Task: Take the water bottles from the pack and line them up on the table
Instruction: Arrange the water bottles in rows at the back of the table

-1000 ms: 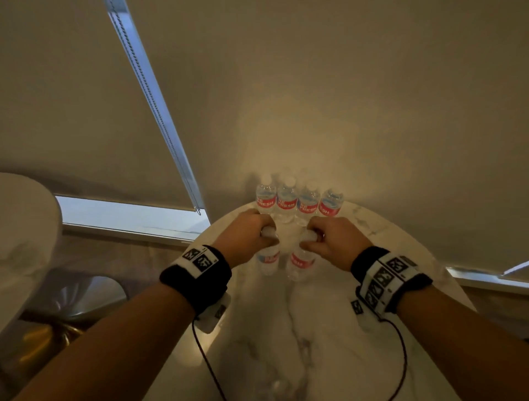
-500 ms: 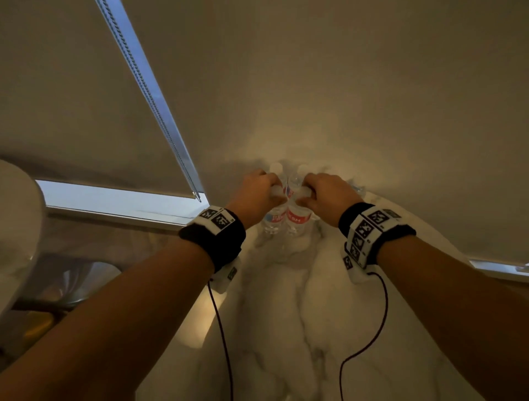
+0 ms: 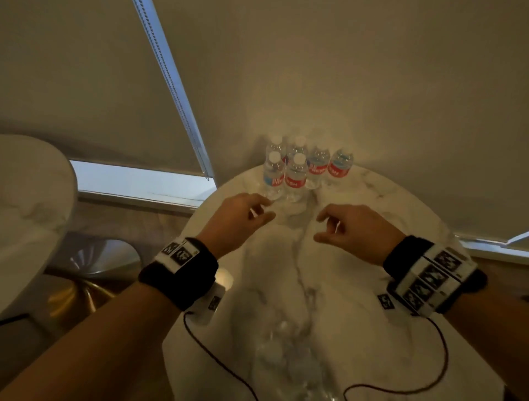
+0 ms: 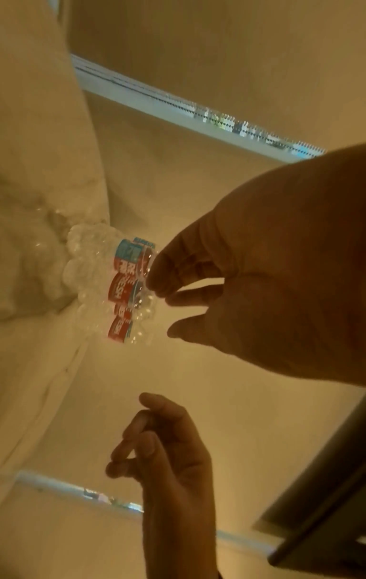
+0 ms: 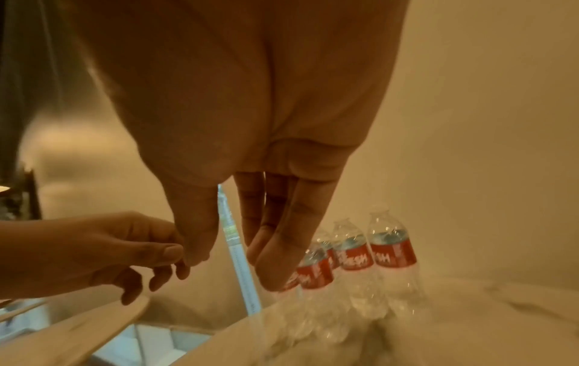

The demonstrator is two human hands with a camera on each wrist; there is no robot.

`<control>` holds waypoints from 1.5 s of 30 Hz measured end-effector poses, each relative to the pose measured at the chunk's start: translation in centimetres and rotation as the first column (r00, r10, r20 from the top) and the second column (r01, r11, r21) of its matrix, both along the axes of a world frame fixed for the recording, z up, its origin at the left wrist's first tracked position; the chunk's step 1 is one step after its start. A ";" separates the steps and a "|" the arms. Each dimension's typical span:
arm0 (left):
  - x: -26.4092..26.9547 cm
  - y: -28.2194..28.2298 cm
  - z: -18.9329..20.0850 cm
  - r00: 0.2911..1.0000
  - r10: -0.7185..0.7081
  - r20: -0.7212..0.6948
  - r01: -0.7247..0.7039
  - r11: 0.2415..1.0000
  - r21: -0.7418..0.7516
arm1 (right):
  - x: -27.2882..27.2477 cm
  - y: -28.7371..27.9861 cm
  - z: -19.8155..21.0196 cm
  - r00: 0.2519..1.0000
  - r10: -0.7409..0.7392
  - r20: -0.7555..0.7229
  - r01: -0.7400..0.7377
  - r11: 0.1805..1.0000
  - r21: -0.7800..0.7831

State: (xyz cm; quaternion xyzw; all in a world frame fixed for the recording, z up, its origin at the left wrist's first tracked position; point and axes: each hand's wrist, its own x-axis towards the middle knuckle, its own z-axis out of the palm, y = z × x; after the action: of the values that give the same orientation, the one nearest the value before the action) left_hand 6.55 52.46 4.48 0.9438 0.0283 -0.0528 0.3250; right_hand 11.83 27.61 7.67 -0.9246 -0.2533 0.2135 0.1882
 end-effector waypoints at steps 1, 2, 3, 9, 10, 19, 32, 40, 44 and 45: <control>-2.4 -0.7 0.1 0.999 -0.034 -0.031 0.034 0.999 -0.031 | -2.2 -0.8 0.0 0.999 0.034 -0.030 -0.034 0.999 0.005; -4.7 -1.3 0.2 0.995 -0.068 -0.066 0.064 0.996 -0.062 | -4.3 -1.6 -0.2 0.996 0.074 -0.055 -0.073 0.997 0.013; -7.0 -1.9 0.1 0.989 -0.104 -0.103 0.095 0.992 -0.084 | -6.4 -2.3 -0.5 0.990 0.112 -0.081 -0.110 0.994 0.025; -16.3 -3.5 -1.8 0.945 -0.216 -0.244 0.203 0.976 -0.078 | -15.7 -4.2 -3.5 0.926 0.335 -0.175 -0.332 0.942 0.046; -17.0 -3.8 -1.9 0.948 -0.209 -0.242 0.194 0.977 -0.084 | -16.5 -4.1 -3.9 0.918 0.353 -0.179 -0.351 0.935 0.047; -15.1 -4.9 -1.4 0.904 -0.376 -0.202 0.383 0.924 -0.006 | -13.3 -4.1 -3.7 0.959 0.276 -0.057 -0.274 0.961 0.041; 9.4 -8.7 0.1 0.938 -0.341 0.064 0.335 0.938 0.089 | 8.6 -3.9 -1.4 0.992 -0.002 0.129 0.026 0.982 -0.187; 18.9 -9.1 -2.3 0.950 -0.311 0.023 0.302 0.936 0.182 | 16.0 -2.1 -3.6 0.988 -0.025 0.154 0.056 0.978 -0.203; 20.3 -8.6 -3.0 0.953 -0.304 0.003 0.292 0.919 0.266 | 17.1 -1.8 -4.5 0.985 -0.036 0.168 0.067 0.980 -0.185; 20.4 -8.6 -3.0 0.954 -0.299 0.006 0.285 0.916 0.283 | 17.1 -1.7 -4.6 0.984 -0.043 0.171 0.074 0.982 -0.176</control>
State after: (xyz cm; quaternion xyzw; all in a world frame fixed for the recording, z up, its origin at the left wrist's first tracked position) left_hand 26.94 43.86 1.44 0.9747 -0.1136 -0.0731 0.1780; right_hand 28.91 25.88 3.03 -0.9595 -0.2203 0.1522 0.0875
